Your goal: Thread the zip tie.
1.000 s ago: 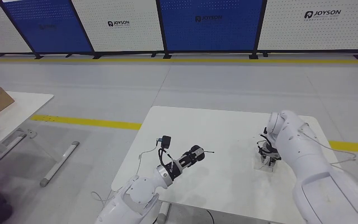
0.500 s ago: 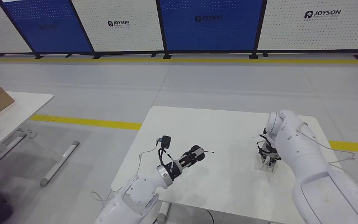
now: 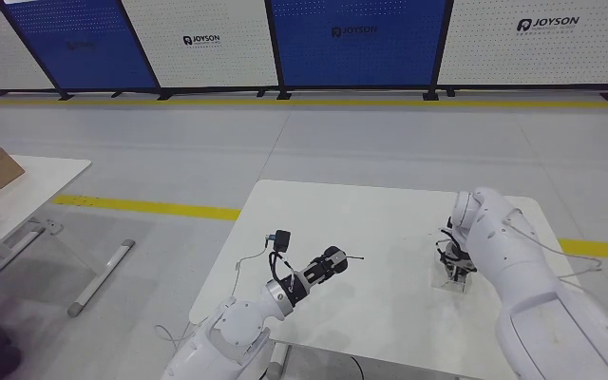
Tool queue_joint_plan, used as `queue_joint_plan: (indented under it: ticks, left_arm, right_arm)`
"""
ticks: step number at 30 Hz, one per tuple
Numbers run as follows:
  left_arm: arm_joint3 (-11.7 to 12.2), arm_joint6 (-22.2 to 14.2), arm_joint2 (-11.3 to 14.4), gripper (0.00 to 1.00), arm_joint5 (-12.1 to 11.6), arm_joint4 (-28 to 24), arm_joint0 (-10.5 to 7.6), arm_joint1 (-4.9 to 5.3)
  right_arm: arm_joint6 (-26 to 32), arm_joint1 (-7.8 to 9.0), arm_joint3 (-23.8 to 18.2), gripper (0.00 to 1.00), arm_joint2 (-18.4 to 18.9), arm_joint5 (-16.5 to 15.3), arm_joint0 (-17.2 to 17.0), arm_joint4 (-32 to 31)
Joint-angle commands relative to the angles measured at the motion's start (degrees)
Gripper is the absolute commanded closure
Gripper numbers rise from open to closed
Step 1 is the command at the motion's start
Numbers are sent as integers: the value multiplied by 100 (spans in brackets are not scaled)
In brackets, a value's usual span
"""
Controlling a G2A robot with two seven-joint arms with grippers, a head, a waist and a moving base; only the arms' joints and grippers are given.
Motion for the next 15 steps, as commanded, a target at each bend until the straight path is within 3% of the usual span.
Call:
queue_joint_plan:
  ticks: [1,5,7,9,15]
  left_arm:
    - [0,0,0,100,0,0,0,0]
    - [0,0,0,100,0,0,0,0]
    - [0,0,0,100,0,0,0,0]
    - [0,0,0,100,0,0,0,0]
    - [0,0,0,100,0,0,0,0]
  right_arm:
    - [23,10,0,89,-1,0,-11,-5]
    - [43,30,0,87,-2,0,-27,-15]
    - [43,37,0,90,0,0,-29,-13]
    - [38,45,0,100,4,0,-29,-8]
    - [15,74,0,100,30,0,7,40]
